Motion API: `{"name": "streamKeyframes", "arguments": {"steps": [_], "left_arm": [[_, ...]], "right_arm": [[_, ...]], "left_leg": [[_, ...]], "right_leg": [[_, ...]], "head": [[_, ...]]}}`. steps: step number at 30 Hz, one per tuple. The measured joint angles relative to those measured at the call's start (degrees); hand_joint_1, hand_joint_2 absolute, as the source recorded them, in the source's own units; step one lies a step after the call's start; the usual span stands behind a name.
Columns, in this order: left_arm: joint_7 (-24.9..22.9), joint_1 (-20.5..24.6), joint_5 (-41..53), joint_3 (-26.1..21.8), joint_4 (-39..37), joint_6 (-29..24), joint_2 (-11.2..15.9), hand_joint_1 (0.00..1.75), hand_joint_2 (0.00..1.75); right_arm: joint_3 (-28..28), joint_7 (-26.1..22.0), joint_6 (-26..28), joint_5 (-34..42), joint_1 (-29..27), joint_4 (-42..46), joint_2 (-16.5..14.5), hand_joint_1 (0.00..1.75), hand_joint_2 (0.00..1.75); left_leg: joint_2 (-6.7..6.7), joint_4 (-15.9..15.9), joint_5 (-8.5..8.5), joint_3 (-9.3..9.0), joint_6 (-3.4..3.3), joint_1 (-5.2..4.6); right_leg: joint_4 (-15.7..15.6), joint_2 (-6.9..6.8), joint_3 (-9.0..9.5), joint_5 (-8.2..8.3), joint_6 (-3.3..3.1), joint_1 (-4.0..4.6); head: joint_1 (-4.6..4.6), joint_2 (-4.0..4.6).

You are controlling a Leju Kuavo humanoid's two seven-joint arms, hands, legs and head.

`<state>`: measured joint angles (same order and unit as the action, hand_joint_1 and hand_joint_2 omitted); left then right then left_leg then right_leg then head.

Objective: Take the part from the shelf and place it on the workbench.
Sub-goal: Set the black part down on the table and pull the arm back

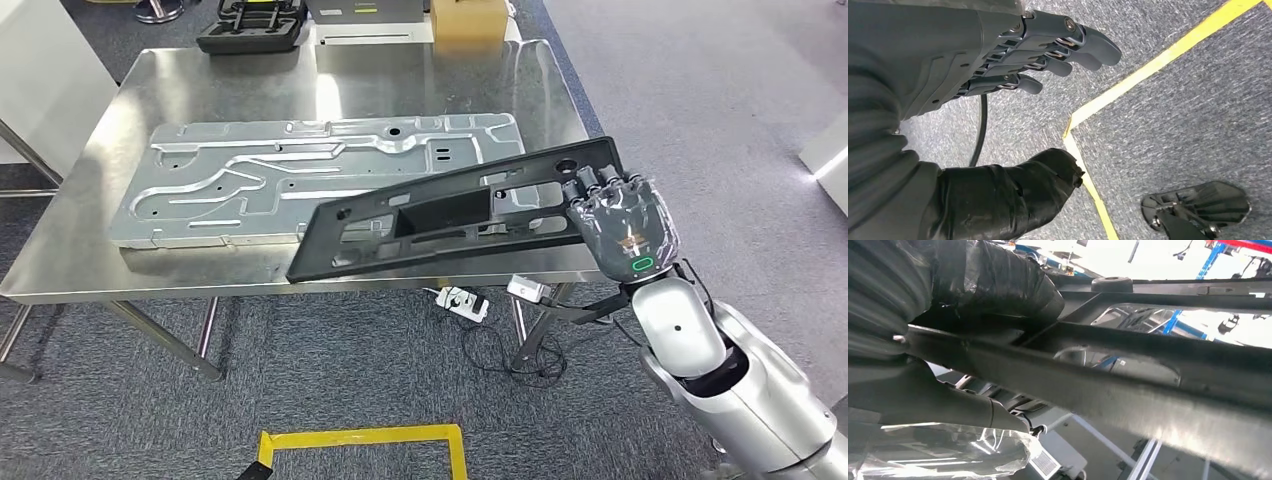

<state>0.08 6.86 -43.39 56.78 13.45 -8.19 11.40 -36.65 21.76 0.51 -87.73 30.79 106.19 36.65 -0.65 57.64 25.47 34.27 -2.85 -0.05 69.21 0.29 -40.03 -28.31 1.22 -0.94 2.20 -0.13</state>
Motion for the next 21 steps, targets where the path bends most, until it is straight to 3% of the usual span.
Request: {"name": "streamKeyframes", "arguments": {"steps": [2,3,7,9,11,12,13,14,16,17,19,21], "left_arm": [[-0.02,0.02,0.0,0.0,0.0,0.06,0.01,0.0,1.75],[-0.03,0.04,0.0,0.0,0.0,0.09,0.04,0.0,1.75],[-0.06,-0.09,0.0,0.0,0.01,0.31,0.22,0.0,1.75],[-0.05,-0.07,-0.01,0.0,0.01,0.44,0.29,0.0,1.75],[-0.05,-0.07,-0.02,0.01,0.01,0.56,0.27,0.0,1.75],[-0.04,-0.12,-0.02,0.02,0.01,0.61,0.27,0.0,1.75],[-0.05,-0.19,-0.03,0.02,0.01,0.64,0.27,0.0,1.75],[-0.04,-0.23,-0.08,0.02,0.01,0.68,0.27,0.0,1.75],[-0.04,-0.21,-0.16,0.02,0.01,0.74,0.32,0.0,1.75],[-0.02,-0.18,-0.2,0.02,0.01,0.76,0.37,0.0,1.75],[0.04,-0.11,-0.2,0.02,0.01,0.78,0.46,0.0,1.75],[0.09,-0.11,-0.2,0.02,0.01,0.77,0.51,0.0,1.75]], "right_arm": [[-1.07,1.15,0.17,0.0,0.37,-0.25,0.77,1.75,1.75],[-1.54,1.89,0.39,0.0,0.53,-0.31,1.18,1.75,1.75],[-2.47,4.27,1.36,0.0,0.75,-0.33,3.03,1.75,1.75],[-2.49,4.48,1.5,-0.01,0.83,-0.28,3.77,1.75,1.75],[-2.51,4.46,1.52,-0.02,0.77,-0.27,4.27,1.75,1.75],[-2.56,4.45,1.52,-0.02,0.7,-0.27,4.45,1.75,1.75],[-2.62,4.45,1.52,-0.02,0.64,-0.27,4.6,1.75,1.75],[-2.67,4.49,1.52,-0.02,0.57,-0.27,4.78,1.75,1.75],[-2.74,4.72,1.6,-0.02,0.45,-0.2,5.18,1.75,1.75],[-2.74,4.93,1.64,-0.02,0.42,-0.15,5.43,1.75,1.75],[-2.74,5.31,1.73,-0.02,0.26,-0.09,5.87,1.75,1.75],[-2.72,5.79,1.9,-0.02,-0.07,-0.02,6.33,1.75,1.75]], "left_leg": [[-0.14,0.72,0.56,0.14,0.38,-0.16],[-0.19,1.03,0.74,0.32,0.59,-0.24],[-0.17,1.83,1.47,0.84,1.52,-0.3],[-0.01,5.96,3.86,2.66,2.33,-0.08],[0.12,13.34,6.99,6.31,2.94,0.25],[0.16,16.12,7.71,7.87,3.11,0.39],[0.2,17.05,7.34,8.59,3.2,0.5],[0.22,15.65,5.86,8.15,3.18,0.58],[0.22,8.09,1.68,4.78,2.9,0.63],[0.22,4.49,0.39,3.04,2.69,0.51],[0.17,1.29,-0.03,1.44,2.26,0.23],[0.15,0.93,0.0,1.19,1.75,0.16]], "right_leg": [[-6.93,0.01,3.28,2.71,-0.32,0.12],[-8.78,0.03,4.11,3.06,-0.48,0.19],[-9.68,0.05,4.52,2.87,-1.32,0.06],[-9.93,-0.05,4.89,2.84,-1.82,-0.22],[-9.94,-0.1,5.03,2.7,-2.07,-0.22],[-9.93,-0.08,5.08,2.65,-2.11,-0.22],[-9.92,-0.04,5.15,2.57,-2.11,-0.23],[-9.92,0.02,5.28,2.48,-2.06,-0.25],[-9.93,0.12,5.69,2.21,-1.82,-0.28],[-9.92,0.15,5.8,2.09,-1.64,-0.22],[-10.01,0.18,5.86,1.98,-1.19,-0.13],[-10.27,0.2,5.96,1.94,-0.59,-0.09]], "head": [[0.04,0.0],[0.06,0.0],[0.15,0.0],[0.39,0.0],[0.56,0.0],[0.55,0.0],[0.56,0.0],[0.56,0.0],[0.55,0.0],[0.53,0.0],[0.5,0.0],[0.5,0.0]]}}
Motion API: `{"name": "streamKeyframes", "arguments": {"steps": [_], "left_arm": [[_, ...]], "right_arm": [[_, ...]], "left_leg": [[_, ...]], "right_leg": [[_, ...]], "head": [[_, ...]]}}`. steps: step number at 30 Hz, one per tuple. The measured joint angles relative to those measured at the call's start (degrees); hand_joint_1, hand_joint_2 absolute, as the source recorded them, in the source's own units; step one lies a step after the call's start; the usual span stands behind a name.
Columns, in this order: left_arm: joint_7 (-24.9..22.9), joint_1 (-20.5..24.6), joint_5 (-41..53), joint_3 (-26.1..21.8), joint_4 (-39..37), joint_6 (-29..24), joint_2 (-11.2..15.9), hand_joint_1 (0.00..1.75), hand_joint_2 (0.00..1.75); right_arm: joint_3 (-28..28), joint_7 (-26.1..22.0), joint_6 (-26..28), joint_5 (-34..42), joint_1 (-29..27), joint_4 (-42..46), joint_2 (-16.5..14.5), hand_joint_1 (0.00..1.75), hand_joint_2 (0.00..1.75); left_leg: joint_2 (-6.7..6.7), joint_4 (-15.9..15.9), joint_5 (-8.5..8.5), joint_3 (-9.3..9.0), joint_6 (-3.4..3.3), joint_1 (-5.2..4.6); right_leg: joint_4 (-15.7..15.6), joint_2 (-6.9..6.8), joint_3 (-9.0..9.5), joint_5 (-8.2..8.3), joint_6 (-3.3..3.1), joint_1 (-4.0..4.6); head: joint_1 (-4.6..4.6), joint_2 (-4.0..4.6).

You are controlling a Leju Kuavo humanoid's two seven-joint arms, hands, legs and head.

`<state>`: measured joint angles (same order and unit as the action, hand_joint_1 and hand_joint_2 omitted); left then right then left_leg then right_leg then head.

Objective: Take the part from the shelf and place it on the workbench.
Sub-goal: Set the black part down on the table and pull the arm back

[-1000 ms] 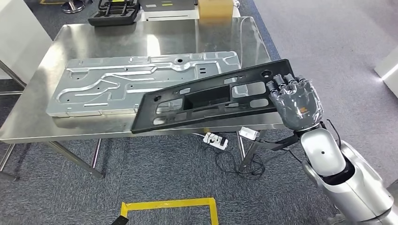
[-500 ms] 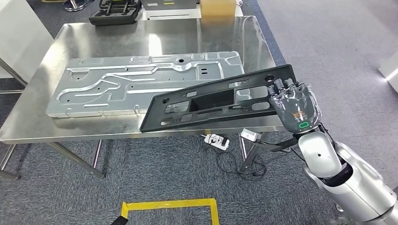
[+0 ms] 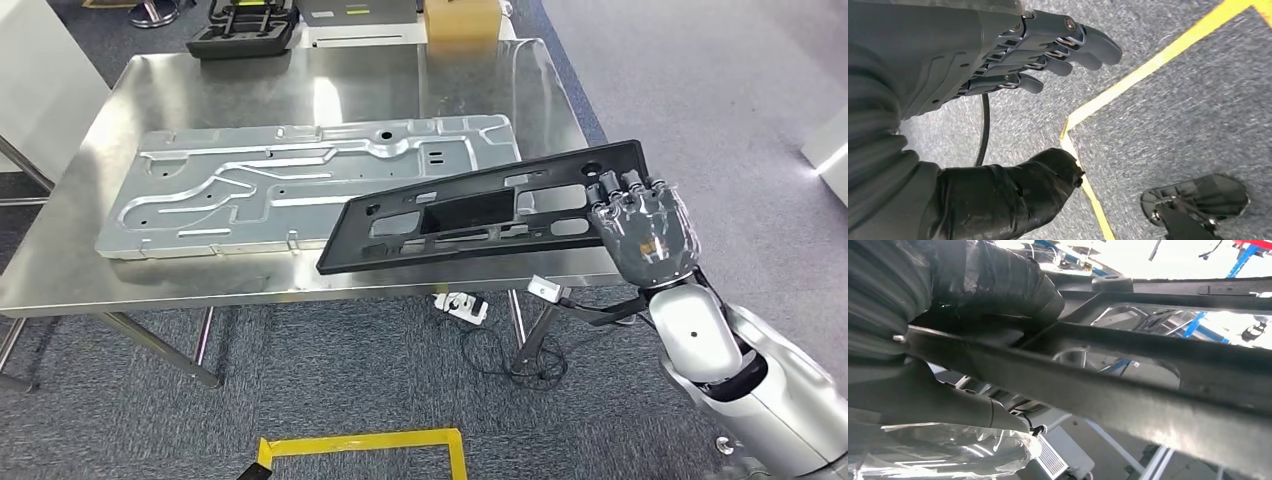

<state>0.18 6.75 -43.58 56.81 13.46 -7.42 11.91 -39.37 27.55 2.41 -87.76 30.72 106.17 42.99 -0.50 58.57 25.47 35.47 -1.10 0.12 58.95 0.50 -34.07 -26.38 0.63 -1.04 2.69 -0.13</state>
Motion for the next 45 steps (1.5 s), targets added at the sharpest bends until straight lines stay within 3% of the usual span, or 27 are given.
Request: {"name": "streamKeyframes", "arguments": {"steps": [2,3,5,6,7,8,10,12,17,19,21,22,23,25,27,30,33,36,37,38,39,41,42,45], "left_arm": [[0.04,-0.04,0.01,0.0,0.0,-0.02,0.03,0.0,1.75],[0.07,-0.03,0.02,0.0,0.0,-0.03,0.04,0.0,1.75],[0.1,0.02,0.02,0.0,0.0,-0.06,0.04,0.0,1.75],[0.11,0.02,0.02,0.0,0.0,-0.07,0.03,0.0,1.75],[0.11,-0.01,0.02,0.0,0.0,-0.05,0.03,0.0,1.75],[0.11,-0.04,0.02,0.0,0.0,-0.02,0.02,0.0,1.75],[0.11,-0.07,0.02,0.0,0.01,0.11,0.01,0.0,1.75],[0.11,-0.01,0.02,0.0,0.03,0.19,0.0,0.0,1.75],[0.2,0.08,0.01,0.0,0.09,0.22,0.09,0.0,1.75],[0.22,0.14,-0.01,0.0,0.14,0.24,0.09,0.0,1.75],[0.21,0.08,-0.02,0.0,0.15,0.25,0.07,0.0,1.75],[0.2,0.0,-0.02,0.01,0.15,0.25,0.05,0.0,1.75],[0.19,-0.07,-0.02,0.01,0.15,0.25,0.03,0.0,1.75],[0.17,-0.13,-0.02,0.02,0.15,0.24,0.04,0.0,1.75],[0.17,-0.11,0.01,0.02,0.15,0.22,0.1,0.0,1.75],[0.19,0.0,0.02,0.03,0.15,0.21,0.15,0.0,1.75],[0.23,-0.15,0.02,0.04,0.17,0.21,0.1,0.0,1.75],[0.28,-0.06,0.02,0.04,0.17,0.2,0.09,0.0,1.75],[0.26,-0.07,0.02,0.04,0.17,0.2,0.09,0.0,1.75],[0.23,-0.15,0.02,0.04,0.17,0.19,0.07,0.0,1.75],[0.21,-0.23,0.01,0.04,0.17,0.19,0.04,0.0,1.75],[0.2,-0.33,-0.01,0.04,0.17,0.18,-0.04,0.0,1.75],[0.19,-0.3,-0.02,0.04,0.18,0.16,-0.07,0.0,1.75],[0.22,-0.2,-0.06,0.04,0.2,0.08,-0.09,0.0,1.75]], "right_arm": [[0.1,0.59,0.51,0.0,-0.4,0.18,0.66,1.75,1.75],[0.18,0.79,0.81,0.0,-0.52,0.28,0.98,1.75,1.75],[0.28,1.06,1.18,0.0,-0.87,0.44,1.47,1.75,1.75],[0.29,1.24,1.24,0.0,-1.19,0.48,1.61,1.75,1.75],[0.29,1.44,1.24,0.0,-1.56,0.5,1.71,1.75,1.75],[0.29,1.63,1.24,0.0,-1.86,0.54,1.79,1.75,1.75],[0.29,1.86,1.25,0.0,-2.09,0.74,1.96,1.75,1.75],[0.28,1.93,1.32,0.0,-2.11,0.98,2.15,1.75,1.75],[0.28,3.11,1.65,0.0,-2.51,1.33,2.46,1.75,1.75],[0.37,3.82,1.8,0.0,-2.54,1.78,2.78,1.75,1.75],[0.61,4.19,1.92,0.0,-2.81,2.2,3.0,1.75,1.75],[0.77,4.26,2.0,0.0,-3.07,2.35,3.03,1.75,1.75],[0.93,4.28,2.12,0.0,-3.39,2.48,3.04,1.75,1.75],[1.38,4.21,2.55,0.0,-3.99,2.74,3.04,1.75,1.75],[2.09,3.98,3.25,0.0,-4.51,3.0,3.04,1.75,1.75],[3.3,3.69,4.27,0.0,-5.74,3.32,3.04,1.75,1.75],[5.04,3.66,5.85,0.0,-7.25,3.98,3.07,1.75,1.75],[8.28,2.97,8.73,0.02,-9.76,4.59,2.75,1.75,1.75],[9.6,2.63,9.85,0.07,-10.91,4.8,2.42,1.75,1.75],[10.96,2.31,11.03,0.22,-12.0,5.03,2.0,1.75,1.75],[12.35,2.05,12.34,0.52,-12.94,5.29,1.53,1.75,1.75],[15.32,1.75,15.27,1.8,-14.53,5.9,0.6,1.75,1.75],[16.91,1.73,16.85,2.79,-15.28,6.23,0.18,1.75,1.75],[21.4,1.82,20.36,5.82,-17.36,7.03,-0.99,1.75,1.75]], "left_leg": [[0.03,-0.72,-0.19,-0.54,-0.7,0.18],[0.05,-1.03,-0.26,-0.81,-1.07,0.28],[0.08,-1.09,-0.09,-1.0,-1.61,0.18],[0.08,-1.03,0.05,-1.05,-1.75,0.12],[0.07,-0.95,0.22,-1.14,-1.83,0.08],[0.06,-0.79,0.45,-1.28,-1.83,0.06],[0.01,-0.21,1.15,-1.61,-1.61,0.06],[-0.07,0.51,1.85,-1.53,-1.17,-0.15],[0.0,1.67,2.89,-1.03,0.14,-0.37],[0.12,6.53,5.15,1.35,0.85,-0.15],[0.16,13.55,7.41,5.42,1.24,0.05],[0.16,15.67,7.46,6.96,1.27,0.1],[0.16,15.77,6.37,7.57,1.19,0.11],[0.15,10.09,1.74,5.78,0.6,0.02],[0.11,3.59,-1.23,2.81,-0.14,-0.33],[0.08,0.81,-0.84,1.45,-0.69,-0.7],[0.15,-0.79,-0.72,-0.07,-1.29,-0.18],[0.09,-1.32,-0.17,-1.27,-1.95,-0.1],[0.02,-1.25,0.14,-1.54,-2.0,-0.1],[-0.04,-1.14,0.51,-1.88,-1.98,-0.1],[-0.09,-0.96,0.93,-2.28,-1.92,-0.08],[-0.21,-0.37,2.0,-3.0,-1.56,-0.08],[-0.28,0.12,2.54,-3.14,-1.27,-0.16],[-0.47,0.7,3.3,-2.97,-0.46,-0.38]], "right_leg": [[1.27,-0.06,-0.45,-1.02,0.49,-0.03],[3.44,-0.09,-1.45,-2.27,0.63,-0.02],[10.53,-0.15,-5.03,-5.44,0.78,-0.03],[13.82,-0.16,-6.86,-6.4,0.85,-0.03],[15.53,-0.16,-7.98,-6.37,0.91,-0.05],[15.0,-0.18,-8.0,-5.15,0.93,-0.08],[8.62,-0.22,-5.33,-1.03,0.85,-0.13],[2.92,-0.22,-2.68,0.89,0.64,0.01],[1.23,0.01,-1.64,0.32,-0.56,-0.26],[1.06,-0.11,-1.05,0.07,-1.08,-0.41],[1.07,-0.19,-0.62,-0.32,-1.38,-0.34],[1.07,-0.18,-0.34,-0.55,-1.45,-0.29],[1.08,-0.13,0.02,-0.83,-1.45,-0.22],[1.05,-0.05,1.01,-1.49,-1.4,-0.09],[0.93,0.01,1.76,-2.08,-1.17,0.1],[0.55,0.09,1.95,-2.37,-0.46,0.12],[2.21,-0.01,1.57,-3.77,0.32,0.19],[12.32,-0.1,-4.04,-7.41,0.61,0.18],[14.96,-0.11,-5.95,-7.69,0.73,0.11],[15.63,-0.13,-6.92,-6.85,0.83,0.0],[14.18,-0.17,-6.81,-4.95,0.93,-0.12],[7.61,-0.29,-4.48,-0.43,1.06,-0.36],[4.56,-0.28,-3.22,0.69,0.95,-0.37],[1.98,-0.11,-1.98,0.38,0.13,-0.12]], "head": [[-0.07,0.0],[-0.1,0.0],[-0.13,0.0],[-0.12,0.0],[-0.11,0.0],[-0.11,0.0],[-0.12,0.0],[-0.1,0.0],[0.14,0.0],[0.37,0.0],[0.5,0.0],[0.5,0.0],[0.51,0.0],[0.5,0.0],[0.43,0.0],[0.57,0.0],[0.48,0.0],[0.29,0.0],[0.28,0.0],[0.28,0.0],[0.29,0.0],[0.29,0.0],[0.27,0.0],[0.42,0.0]]}}
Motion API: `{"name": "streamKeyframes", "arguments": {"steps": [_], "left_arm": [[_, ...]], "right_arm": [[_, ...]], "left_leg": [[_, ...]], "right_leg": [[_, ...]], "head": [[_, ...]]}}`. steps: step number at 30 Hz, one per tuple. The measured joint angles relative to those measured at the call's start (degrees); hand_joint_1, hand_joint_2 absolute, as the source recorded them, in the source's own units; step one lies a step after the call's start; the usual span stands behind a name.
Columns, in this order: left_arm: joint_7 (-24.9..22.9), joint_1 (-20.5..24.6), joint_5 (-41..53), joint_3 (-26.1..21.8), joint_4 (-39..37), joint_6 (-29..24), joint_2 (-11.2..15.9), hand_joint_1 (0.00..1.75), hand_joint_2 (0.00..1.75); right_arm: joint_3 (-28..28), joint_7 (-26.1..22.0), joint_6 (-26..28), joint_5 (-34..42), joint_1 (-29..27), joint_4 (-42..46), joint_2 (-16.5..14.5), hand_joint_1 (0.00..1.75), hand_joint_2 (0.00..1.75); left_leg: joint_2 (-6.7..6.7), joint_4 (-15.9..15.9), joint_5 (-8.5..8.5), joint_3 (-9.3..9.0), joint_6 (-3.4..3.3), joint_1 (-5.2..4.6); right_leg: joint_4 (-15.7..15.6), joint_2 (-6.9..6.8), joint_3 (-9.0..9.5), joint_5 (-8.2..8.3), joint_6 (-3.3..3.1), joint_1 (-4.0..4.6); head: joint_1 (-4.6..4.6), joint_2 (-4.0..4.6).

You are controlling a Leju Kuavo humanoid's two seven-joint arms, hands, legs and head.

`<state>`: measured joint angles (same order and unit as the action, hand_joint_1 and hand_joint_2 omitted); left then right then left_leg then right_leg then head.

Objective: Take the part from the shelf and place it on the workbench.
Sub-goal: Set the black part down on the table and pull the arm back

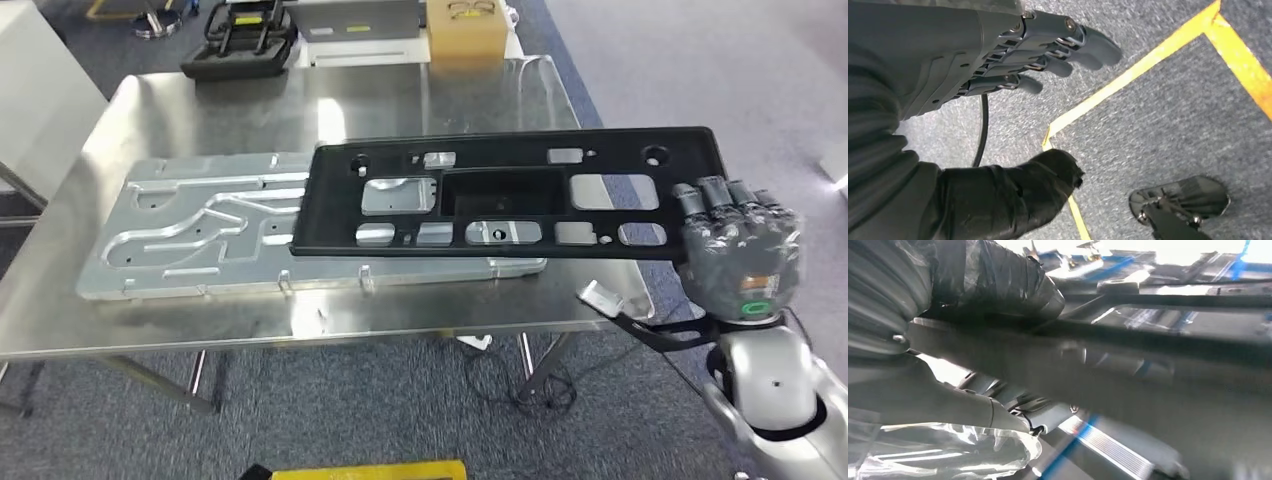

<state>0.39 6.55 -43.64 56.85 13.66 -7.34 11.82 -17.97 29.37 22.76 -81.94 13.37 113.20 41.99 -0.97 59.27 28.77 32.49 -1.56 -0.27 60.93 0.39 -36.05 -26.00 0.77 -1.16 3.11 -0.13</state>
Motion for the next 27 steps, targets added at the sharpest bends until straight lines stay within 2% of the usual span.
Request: {"name": "streamKeyframes", "arguments": {"steps": [2,3,4,6,7,8,9,11,12,13,15,18,19,20,22,23,24,25,26,27], "left_arm": [[0.03,-0.04,-0.02,0.0,0.0,-0.03,0.04,0.0,1.75],[0.05,-0.01,-0.03,0.0,0.0,-0.04,0.06,0.0,1.75],[0.08,0.03,-0.06,0.0,0.0,-0.07,0.07,0.0,1.75],[0.14,0.12,-0.11,0.0,0.0,-0.09,0.04,0.0,1.75],[0.15,0.09,-0.14,0.0,0.0,-0.09,0.02,0.0,1.75],[0.15,0.01,-0.16,0.0,0.0,-0.09,-0.02,0.0,1.75],[0.15,-0.07,-0.17,0.0,0.0,-0.09,-0.06,0.0,1.75],[0.17,-0.13,-0.18,0.0,0.0,-0.15,-0.06,0.0,1.75],[0.21,-0.13,-0.19,0.0,0.0,-0.22,-0.01,0.0,1.75],[0.29,-0.09,-0.22,0.0,0.0,-0.31,0.04,0.0,1.75],[0.6,0.06,-0.4,0.0,0.0,-0.51,0.1,0.0,1.75],[1.07,0.08,-0.8,0.02,0.0,-1.13,0.08,0.0,1.75],[1.28,0.04,-0.95,0.02,0.0,-1.45,0.07,0.0,1.75],[1.55,0.03,-1.09,0.02,0.0,-1.78,0.06,0.0,1.75],[2.11,0.14,-1.41,0.02,0.0,-2.31,0.04,0.0,1.75],[2.36,0.16,-1.57,0.02,0.0,-2.42,0.03,0.0,1.75],[2.57,0.15,-1.72,0.02,0.0,-2.45,0.02,0.0,1.75],[2.75,0.14,-1.84,0.02,0.0,-2.44,0.01,0.0,1.75],[2.89,0.12,-1.93,0.02,0.01,-2.44,0.0,0.0,1.75],[3.0,0.15,-1.96,0.02,0.01,-2.44,0.02,0.0,1.75]], "right_arm": [[2.16,0.13,1.33,1.45,-0.75,0.42,-0.63,1.75,1.75],[3.07,0.22,2.0,2.31,-1.04,0.62,-0.95,1.75,1.75],[3.93,0.32,2.9,3.66,-1.37,0.79,-1.26,1.75,1.75],[5.62,0.52,5.04,7.0,-2.23,0.94,-1.97,1.75,1.75],[6.4,0.57,6.06,8.58,-2.7,0.93,-2.32,1.75,1.75],[7.1,0.55,6.78,9.67,-3.14,0.93,-2.66,1.75,1.75],[7.76,0.51,7.33,10.4,-3.5,0.92,-2.97,1.75,1.75],[9.02,0.41,8.16,11.43,-3.89,0.92,-3.57,1.75,1.75],[9.59,0.4,8.68,12.25,-3.95,0.92,-3.85,1.75,1.75],[10.08,0.35,9.33,13.47,-4.08,0.9,-4.16,1.75,1.75],[10.73,0.13,10.63,16.65,-4.47,0.82,-4.78,1.75,1.75],[11.41,-0.98,11.68,21.89,-5.06,0.63,-5.44,1.75,1.75],[11.71,-1.85,11.74,24.85,-5.13,0.53,-5.58,1.75,1.75],[11.96,-2.93,11.42,28.45,-5.2,0.38,-5.69,1.75,1.75],[12.15,-5.31,9.15,35.85,-5.29,0.05,-5.83,1.75,1.75],[12.15,-6.06,7.38,38.2,-5.34,-0.13,-5.85,1.75,1.75],[12.15,-6.48,5.63,39.66,-5.33,-0.32,-5.87,1.75,1.75],[12.15,-6.62,4.18,40.42,-5.28,-0.5,-5.87,1.75,1.75],[12.15,-6.64,3.15,40.81,-5.2,-0.68,-5.88,1.75,1.75],[12.14,-6.63,2.4,41.13,-5.06,-0.87,-5.9,1.75,1.75]], "left_leg": [[0.09,0.35,0.59,0.01,0.51,0.02],[0.2,1.72,1.36,0.5,0.85,0.07],[0.31,4.27,2.55,1.72,1.21,0.17],[0.49,11.77,5.17,6.01,1.71,0.34],[0.52,14.8,5.73,8.12,1.79,0.39],[0.55,15.98,5.17,9.4,1.73,0.4],[0.55,14.92,3.42,9.55,1.52,0.37],[0.52,8.01,-1.63,7.25,0.6,0.14],[0.52,4.67,-3.36,5.8,0.07,-0.07],[0.51,2.21,-4.15,4.71,-0.38,-0.3],[0.51,0.47,-3.86,3.86,-0.82,-0.63],[0.64,-1.9,-4.0,2.43,-1.02,-0.25],[0.71,-2.69,-4.16,1.79,-1.08,-0.07],[0.74,-3.07,-4.2,1.37,-1.21,-0.01],[0.73,-3.13,-3.94,1.06,-1.46,-0.03],[0.71,-3.0,-3.72,0.96,-1.49,0.01],[0.67,-2.78,-3.45,0.82,-1.4,0.1],[0.62,-2.41,-3.09,0.69,-1.22,0.24],[0.56,-1.86,-2.61,0.62,-0.93,0.38],[0.48,-1.13,-2.08,0.74,-0.54,0.4]], "right_leg": [[-0.07,0.07,0.33,-0.22,-0.66,-0.17],[-0.22,0.05,0.66,-0.37,-0.99,-0.3],[-0.35,-0.01,1.0,-0.53,-1.3,-0.4],[-0.39,-0.14,1.41,-0.9,-1.63,-0.34],[-0.38,-0.14,1.55,-1.08,-1.69,-0.28],[-0.38,-0.1,1.77,-1.3,-1.71,-0.21],[-0.38,-0.02,2.09,-1.54,-1.72,-0.11],[-0.46,0.14,2.97,-2.12,-1.7,0.06],[-0.53,0.21,3.31,-2.35,-1.63,0.18],[-0.66,0.26,3.47,-2.47,-1.46,0.16],[-1.01,0.34,3.47,-2.44,-0.98,0.1],[-0.69,0.26,3.51,-3.1,-0.21,0.27],[1.1,0.21,2.76,-4.1,-0.04,0.4],[4.16,0.15,1.25,-5.49,0.06,0.39],[11.45,0.11,-2.89,-7.99,0.34,0.28],[13.5,0.09,-4.35,-8.06,0.53,0.1],[13.41,0.05,-4.78,-6.96,0.76,-0.13],[11.08,-0.01,-4.07,-4.86,1.03,-0.39],[7.39,-0.09,-2.69,-2.6,1.32,-0.69],[3.92,-0.14,-1.23,-1.1,1.51,-0.79]], "head": [[0.18,0.0],[0.31,0.0],[0.41,0.0],[0.57,0.0],[0.56,0.0],[0.57,0.0],[0.57,0.0],[0.54,0.0],[0.45,0.0],[0.42,0.0],[0.38,0.0],[0.28,0.0],[0.2,0.0],[0.09,0.0],[0.07,0.0],[0.07,0.0],[0.07,0.0],[0.06,0.0],[0.05,0.0],[-0.02,0.0]]}}
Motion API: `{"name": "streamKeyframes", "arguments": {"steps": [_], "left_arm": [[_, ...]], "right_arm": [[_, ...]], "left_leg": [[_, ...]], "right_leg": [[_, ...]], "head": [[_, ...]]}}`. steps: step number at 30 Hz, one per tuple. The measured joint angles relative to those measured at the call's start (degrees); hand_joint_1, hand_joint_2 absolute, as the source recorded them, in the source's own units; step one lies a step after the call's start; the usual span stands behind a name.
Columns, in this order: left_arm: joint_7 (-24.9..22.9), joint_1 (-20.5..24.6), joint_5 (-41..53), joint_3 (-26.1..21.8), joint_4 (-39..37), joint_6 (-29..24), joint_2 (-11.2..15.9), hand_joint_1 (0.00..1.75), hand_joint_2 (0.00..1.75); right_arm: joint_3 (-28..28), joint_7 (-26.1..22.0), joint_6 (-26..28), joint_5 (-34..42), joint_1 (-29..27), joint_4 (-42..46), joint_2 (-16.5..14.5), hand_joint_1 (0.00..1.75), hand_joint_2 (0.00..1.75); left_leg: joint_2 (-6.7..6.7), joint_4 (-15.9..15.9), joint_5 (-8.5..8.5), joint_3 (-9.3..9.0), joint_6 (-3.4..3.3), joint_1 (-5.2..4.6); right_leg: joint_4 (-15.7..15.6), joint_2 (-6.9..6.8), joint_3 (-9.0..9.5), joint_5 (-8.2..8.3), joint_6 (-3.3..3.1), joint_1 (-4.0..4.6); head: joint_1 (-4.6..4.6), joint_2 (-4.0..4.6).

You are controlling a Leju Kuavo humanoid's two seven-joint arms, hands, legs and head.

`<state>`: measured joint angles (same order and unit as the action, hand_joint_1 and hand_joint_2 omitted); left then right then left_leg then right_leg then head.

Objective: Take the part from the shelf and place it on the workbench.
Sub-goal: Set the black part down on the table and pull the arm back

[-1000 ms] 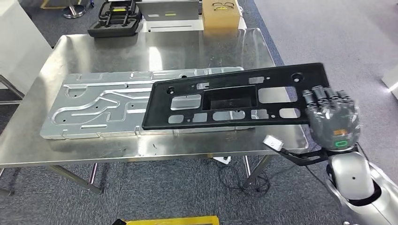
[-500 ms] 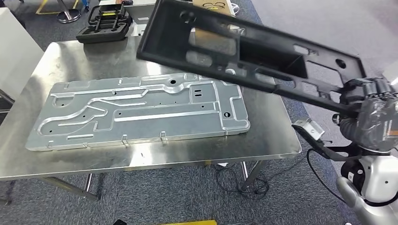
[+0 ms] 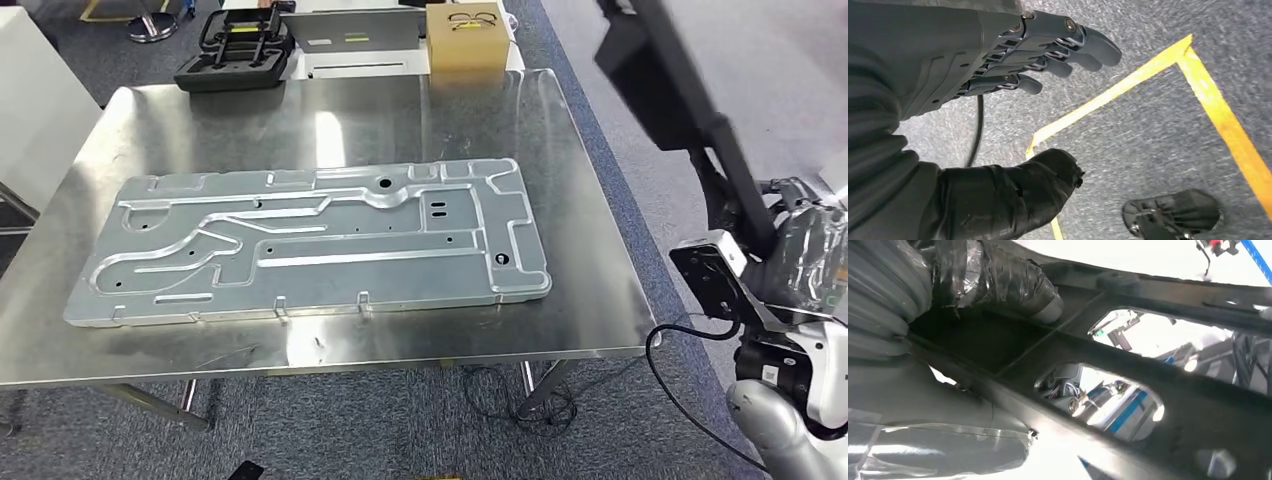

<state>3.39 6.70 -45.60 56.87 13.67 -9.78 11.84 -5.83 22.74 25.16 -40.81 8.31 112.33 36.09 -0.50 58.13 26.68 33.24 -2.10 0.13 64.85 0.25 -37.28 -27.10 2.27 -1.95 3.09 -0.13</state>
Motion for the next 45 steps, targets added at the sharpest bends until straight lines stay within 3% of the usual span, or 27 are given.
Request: {"name": "streamKeyframes", "arguments": {"steps": [2,6,8,10,11,12,13,14,16,17,20,22,25,26,27,28,30,32,36,38,41,42,43,45], "left_arm": [[0.27,0.04,-0.09,-0.01,0.0,0.04,0.06,0.0,1.75],[1.09,0.07,-0.75,-0.02,-0.01,0.3,0.14,0.0,1.75],[1.3,0.17,-0.99,-0.02,-0.01,0.43,0.14,0.0,1.75],[1.37,0.16,-1.04,-0.02,-0.01,0.48,0.13,0.0,1.75],[1.37,0.09,-1.04,-0.02,-0.01,0.48,0.13,0.0,1.75],[1.38,0.0,-1.04,-0.02,-0.01,0.5,0.12,0.0,1.75],[1.4,-0.05,-1.03,-0.02,-0.01,0.54,0.12,0.0,1.75],[1.46,-0.06,-1.03,-0.02,-0.01,0.63,0.13,0.0,1.75],[1.77,-0.02,-1.02,-0.02,0.0,0.98,0.28,0.0,1.75],[2.0,0.02,-1.02,-0.03,0.01,1.2,0.34,0.0,1.75],[2.66,0.05,-1.04,-0.03,0.01,1.52,0.39,0.0,1.75],[3.12,-0.02,-1.12,-0.03,0.0,1.56,0.38,0.0,1.75],[3.62,0.07,-1.23,-0.04,-0.01,2.05,0.28,0.0,1.75],[3.77,0.06,-1.33,-0.04,-0.01,2.34,0.25,0.0,1.75],[3.95,0.02,-1.49,-0.04,-0.01,2.65,0.21,0.0,1.75],[4.17,-0.01,-1.78,-0.04,-0.01,2.95,0.2,0.0,1.75],[4.71,0.0,-2.3,-0.07,-0.01,3.37,0.16,0.0,1.75],[5.15,0.09,-2.62,-0.15,0.01,3.57,0.13,0.0,1.75],[5.88,0.0,-3.07,-0.31,-0.01,2.45,0.14,0.0,0.0],[6.29,-0.04,-3.09,-0.46,-0.01,1.06,0.17,0.0,0.0],[6.19,-0.08,-2.96,-0.55,-0.01,0.09,0.16,0.0,0.0],[6.13,-0.15,-2.96,-0.56,-0.01,-0.01,0.14,0.0,0.0],[6.08,-0.2,-2.96,-0.56,-0.01,-0.07,0.11,0.0,0.0],[5.77,-0.22,-2.95,-0.57,-0.01,-0.44,0.11,0.0,0.0]], "right_arm": [[-0.1,0.23,-2.74,1.46,0.24,-0.35,0.02,1.75,1.75],[-1.5,4.97,-15.16,8.02,0.84,-1.5,0.96,1.75,1.75],[-2.8,8.27,-20.29,10.51,1.26,-2.65,1.9,1.75,1.75],[-3.97,9.87,-22.04,11.24,1.47,-4.16,2.62,1.75,1.75],[-4.49,10.39,-22.36,11.35,1.59,-4.91,2.94,1.75,1.75],[-4.99,10.99,-22.62,11.39,1.7,-5.59,3.24,1.75,1.75],[-5.44,11.74,-22.88,11.4,1.82,-6.24,3.55,1.75,1.75],[-5.8,12.68,-23.2,11.4,1.99,-6.91,3.85,1.75,1.75],[-6.47,14.23,-23.92,11.39,2.59,-8.74,4.42,1.75,1.75],[-6.81,14.73,-24.49,11.42,2.98,-9.89,4.68,1.75,1.75],[-8.03,15.5,-28.43,13.04,4.29,-13.02,5.56,1.75,1.75],[-9.42,16.36,-33.54,16.72,5.72,-14.26,6.49,1.75,1.75],[-12.17,17.18,-38.69,23.94,7.87,-14.8,7.73,0.44,0.44],[-13.16,17.26,-39.51,26.04,8.48,-14.81,8.02,0.0,0.0],[-14.19,17.31,-40.06,27.67,9.11,-14.78,8.27,0.0,0.0],[-15.32,17.33,-40.41,28.87,9.79,-14.73,8.52,0.0,0.0],[-17.44,17.32,-40.59,29.94,11.08,-14.57,8.85,0.0,0.0],[-19.29,17.26,-40.52,30.22,11.92,-14.31,9.07,0.0,0.0],[-22.09,16.52,-39.58,30.19,12.49,-14.08,9.53,0.0,0.0],[-23.32,15.65,-38.6,29.84,12.86,-13.94,9.65,0.0,0.0],[-24.9,14.16,-37.32,29.22,13.17,-13.76,9.66,0.0,0.0],[-25.4,13.85,-37.07,29.1,13.24,-13.74,9.64,0.0,0.0],[-25.79,13.57,-36.83,28.96,13.28,-13.69,9.63,0.0,0.0],[-26.38,12.58,-36.06,28.5,13.53,-13.36,9.61,0.0,0.0]], "left_leg": [[-0.11,1.11,0.71,0.48,0.66,-0.12],[-0.07,2.26,1.62,1.1,1.4,-0.02],[0.05,6.94,4.21,3.38,1.93,0.1],[0.09,14.32,7.12,7.27,2.28,0.16],[0.1,16.73,7.51,8.7,2.29,0.17],[0.1,17.12,6.79,9.2,2.16,0.17],[0.09,15.26,5.05,8.62,1.89,0.13],[0.08,11.52,2.66,7.09,1.45,0.04],[0.05,4.32,-0.3,3.86,0.57,-0.35],[0.03,2.27,-0.79,2.94,0.29,-0.55],[0.05,0.7,-0.89,2.28,0.0,-0.67],[0.22,-0.64,-1.44,1.45,-0.39,-0.38],[0.44,-1.15,-1.62,0.94,-0.79,-0.3],[0.5,-1.08,-1.51,0.86,-0.82,-0.28],[0.57,-1.01,-1.36,0.71,-0.82,-0.23],[0.63,-0.89,-1.19,0.53,-0.72,-0.14],[0.69,-0.36,-0.71,0.24,-0.28,0.05],[0.64,0.44,-0.17,0.35,0.36,-0.1],[0.49,1.07,0.29,0.85,1.5,-0.06],[0.5,4.72,2.7,2.49,2.18,0.07],[0.5,15.1,7.47,7.27,2.81,0.18],[0.5,16.49,7.54,7.96,2.8,0.18],[0.5,15.73,6.57,7.62,2.67,0.18],[0.49,8.69,2.79,4.23,2.05,0.11]], "right_leg": [[-3.56,0.01,1.49,0.85,-0.36,-0.02],[-3.68,0.05,1.55,0.63,-1.94,0.12],[-3.76,-0.12,1.63,0.61,-2.38,-0.01],[-3.75,-0.28,1.61,0.54,-2.58,0.05],[-3.74,-0.32,1.63,0.5,-2.63,0.12],[-3.74,-0.31,1.69,0.44,-2.67,0.19],[-3.74,-0.28,1.79,0.38,-2.69,0.26],[-3.74,-0.24,1.93,0.3,-2.69,0.34],[-3.82,-0.18,2.06,0.19,-2.54,0.49],[-3.92,-0.17,2.05,0.21,-2.36,0.49],[-4.49,-0.14,2.18,0.41,-1.45,0.34],[-2.99,-0.16,1.62,-0.72,-1.04,0.4],[6.17,-0.16,-2.78,-5.1,-0.84,0.53],[8.72,-0.16,-4.1,-5.72,-0.73,0.51],[9.59,-0.17,-4.62,-5.37,-0.61,0.45],[8.25,-0.19,-4.04,-4.0,-0.5,0.36],[1.17,-0.24,-0.48,-0.48,-0.46,0.14],[-3.97,-0.24,2.21,1.0,-0.8,0.23],[-4.7,-0.3,2.35,1.29,-2.03,0.32],[-4.9,-0.35,2.25,1.56,-2.49,0.09],[-4.88,-0.37,2.07,1.62,-2.61,0.14],[-4.87,-0.37,2.05,1.62,-2.61,0.18],[-4.86,-0.37,2.05,1.62,-2.61,0.22],[-4.88,-0.34,2.11,1.62,-2.6,0.3]], "head": [[-0.05,0.0],[0.14,0.0],[0.31,0.0],[0.4,0.0],[0.39,0.0],[0.41,0.0],[0.4,0.0],[0.41,0.0],[0.36,0.0],[0.35,0.0],[0.32,0.0],[0.25,0.0],[0.16,0.0],[0.17,0.0],[0.17,0.0],[0.18,0.0],[0.16,0.0],[0.2,0.0],[0.24,0.0],[0.36,0.0],[0.48,0.0],[0.48,0.0],[0.48,0.0],[0.47,0.0]]}}
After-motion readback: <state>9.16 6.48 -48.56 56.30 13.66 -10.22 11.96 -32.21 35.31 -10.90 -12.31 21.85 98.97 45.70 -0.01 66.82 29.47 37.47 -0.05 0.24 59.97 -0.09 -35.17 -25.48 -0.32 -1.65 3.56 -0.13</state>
